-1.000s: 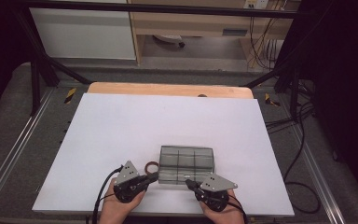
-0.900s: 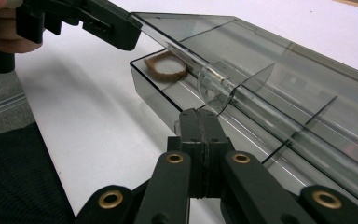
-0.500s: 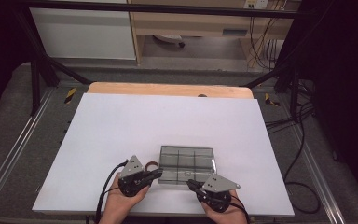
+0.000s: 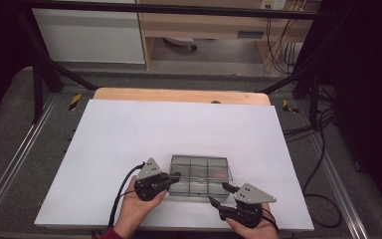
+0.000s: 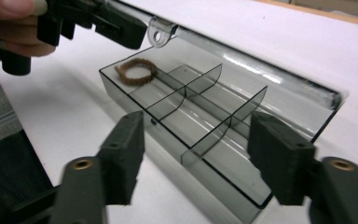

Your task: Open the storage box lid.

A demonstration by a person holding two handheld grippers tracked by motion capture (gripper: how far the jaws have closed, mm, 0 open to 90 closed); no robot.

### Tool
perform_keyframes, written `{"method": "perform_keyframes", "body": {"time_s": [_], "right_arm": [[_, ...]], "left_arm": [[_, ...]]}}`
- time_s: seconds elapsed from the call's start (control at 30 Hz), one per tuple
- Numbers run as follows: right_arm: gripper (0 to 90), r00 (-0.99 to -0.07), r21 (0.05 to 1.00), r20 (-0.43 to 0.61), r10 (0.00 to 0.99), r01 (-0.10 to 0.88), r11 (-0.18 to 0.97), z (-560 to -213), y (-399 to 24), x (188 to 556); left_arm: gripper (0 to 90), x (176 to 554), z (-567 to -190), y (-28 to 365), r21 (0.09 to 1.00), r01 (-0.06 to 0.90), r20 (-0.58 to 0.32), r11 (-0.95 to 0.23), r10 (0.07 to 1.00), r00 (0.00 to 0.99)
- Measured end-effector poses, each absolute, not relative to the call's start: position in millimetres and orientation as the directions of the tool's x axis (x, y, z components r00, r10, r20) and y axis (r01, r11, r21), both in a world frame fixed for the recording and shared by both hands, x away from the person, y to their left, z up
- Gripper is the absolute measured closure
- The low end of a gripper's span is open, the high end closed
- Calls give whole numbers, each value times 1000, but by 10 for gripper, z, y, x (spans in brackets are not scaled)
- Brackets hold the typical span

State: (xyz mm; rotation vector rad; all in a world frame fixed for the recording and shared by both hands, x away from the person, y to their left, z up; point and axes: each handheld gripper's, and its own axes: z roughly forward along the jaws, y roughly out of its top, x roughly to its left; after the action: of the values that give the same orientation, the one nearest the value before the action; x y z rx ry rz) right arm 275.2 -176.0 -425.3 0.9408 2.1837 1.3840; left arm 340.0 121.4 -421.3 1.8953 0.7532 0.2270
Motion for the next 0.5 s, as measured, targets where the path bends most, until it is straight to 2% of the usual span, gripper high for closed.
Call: {"method": "perform_keyframes", "body": {"time_s": [0.2,0.5], "right_arm": [[247,-689,901,14,725,323,289,-4253,-1764,2763],[160,-646,888,22,763,364,282,-4271,-1790,2812]], "left_arm": [[899,3431,-4226,1218,877,404,-183,-261,596,782],[899,3426,-4209,1216,880,400,-181,-257,597,781]]}}
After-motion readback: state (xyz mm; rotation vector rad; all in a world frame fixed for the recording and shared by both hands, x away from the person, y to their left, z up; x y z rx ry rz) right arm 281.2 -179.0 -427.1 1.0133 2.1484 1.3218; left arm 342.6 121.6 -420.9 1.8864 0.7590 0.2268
